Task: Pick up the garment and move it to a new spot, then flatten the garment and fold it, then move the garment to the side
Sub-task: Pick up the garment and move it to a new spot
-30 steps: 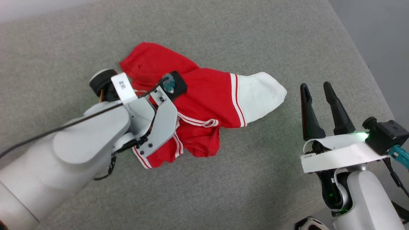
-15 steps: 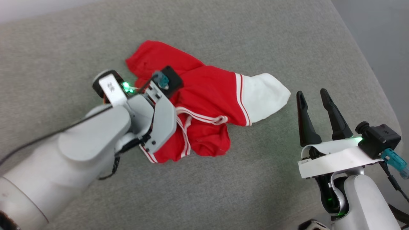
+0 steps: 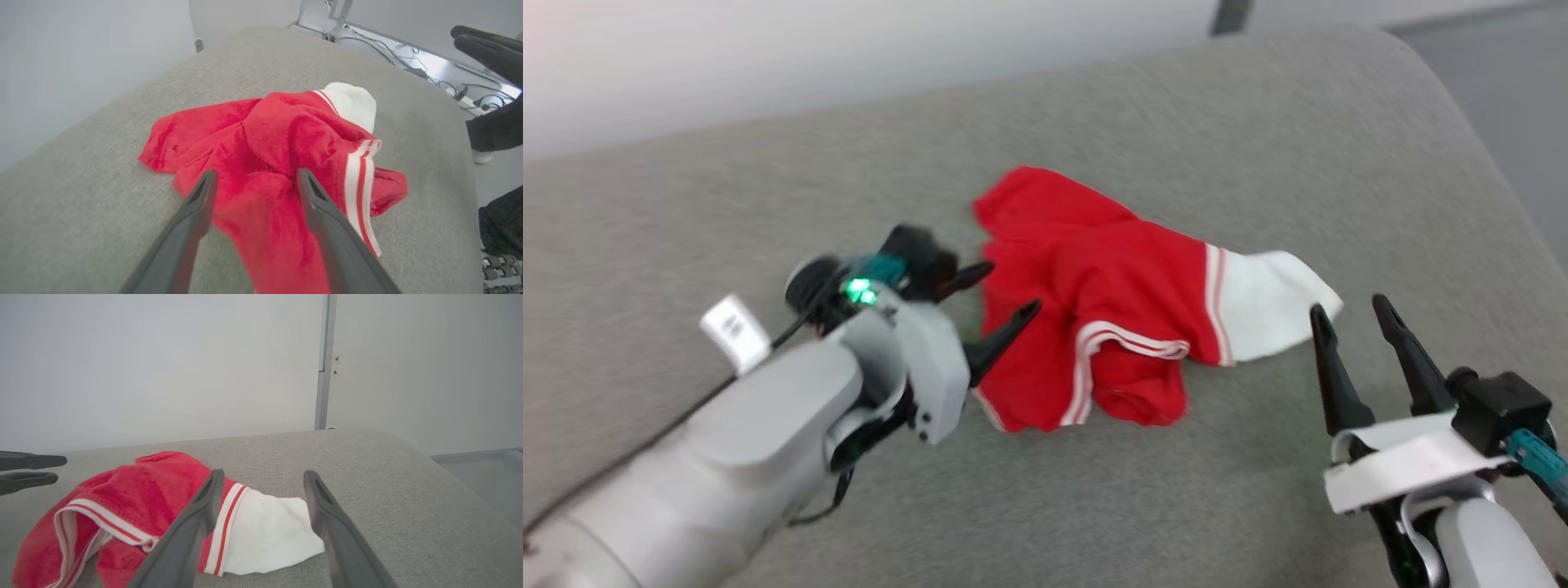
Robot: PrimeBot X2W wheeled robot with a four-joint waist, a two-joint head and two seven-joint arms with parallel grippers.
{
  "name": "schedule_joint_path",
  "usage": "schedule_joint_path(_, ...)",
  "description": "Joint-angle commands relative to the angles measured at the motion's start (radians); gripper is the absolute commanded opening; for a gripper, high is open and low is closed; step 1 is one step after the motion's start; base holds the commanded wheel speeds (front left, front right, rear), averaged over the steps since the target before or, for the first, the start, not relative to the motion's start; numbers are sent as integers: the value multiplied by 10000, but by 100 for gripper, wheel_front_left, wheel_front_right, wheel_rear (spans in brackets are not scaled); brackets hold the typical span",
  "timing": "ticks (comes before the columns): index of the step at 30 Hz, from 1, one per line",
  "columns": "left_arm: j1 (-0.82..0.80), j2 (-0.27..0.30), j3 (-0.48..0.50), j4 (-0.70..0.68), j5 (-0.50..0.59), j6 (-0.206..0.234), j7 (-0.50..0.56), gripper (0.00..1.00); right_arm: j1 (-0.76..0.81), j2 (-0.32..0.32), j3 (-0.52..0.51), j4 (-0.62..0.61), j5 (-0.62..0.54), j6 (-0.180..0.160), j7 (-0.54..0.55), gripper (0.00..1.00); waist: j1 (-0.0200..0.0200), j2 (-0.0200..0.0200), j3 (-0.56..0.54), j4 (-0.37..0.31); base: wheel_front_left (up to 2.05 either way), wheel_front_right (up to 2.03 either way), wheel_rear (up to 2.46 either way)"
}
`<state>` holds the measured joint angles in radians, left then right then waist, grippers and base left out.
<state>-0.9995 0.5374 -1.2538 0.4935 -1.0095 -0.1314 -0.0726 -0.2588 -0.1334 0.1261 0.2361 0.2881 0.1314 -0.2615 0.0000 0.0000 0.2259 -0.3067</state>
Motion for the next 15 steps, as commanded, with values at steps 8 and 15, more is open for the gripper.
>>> schedule_joint_path(8,2105,-352,798,1212,-738,357,-1808,100,712,-532,-556,101,-184,-14,-48,100,0,0,-1315,1827,0,0,0)
schedule_joint_path(15,4472,-770,3715,973,8,739,-1910,100,1264,-841,-1019,61,-200,-14,-48,100,0,0,-1563,2630,0,0,0)
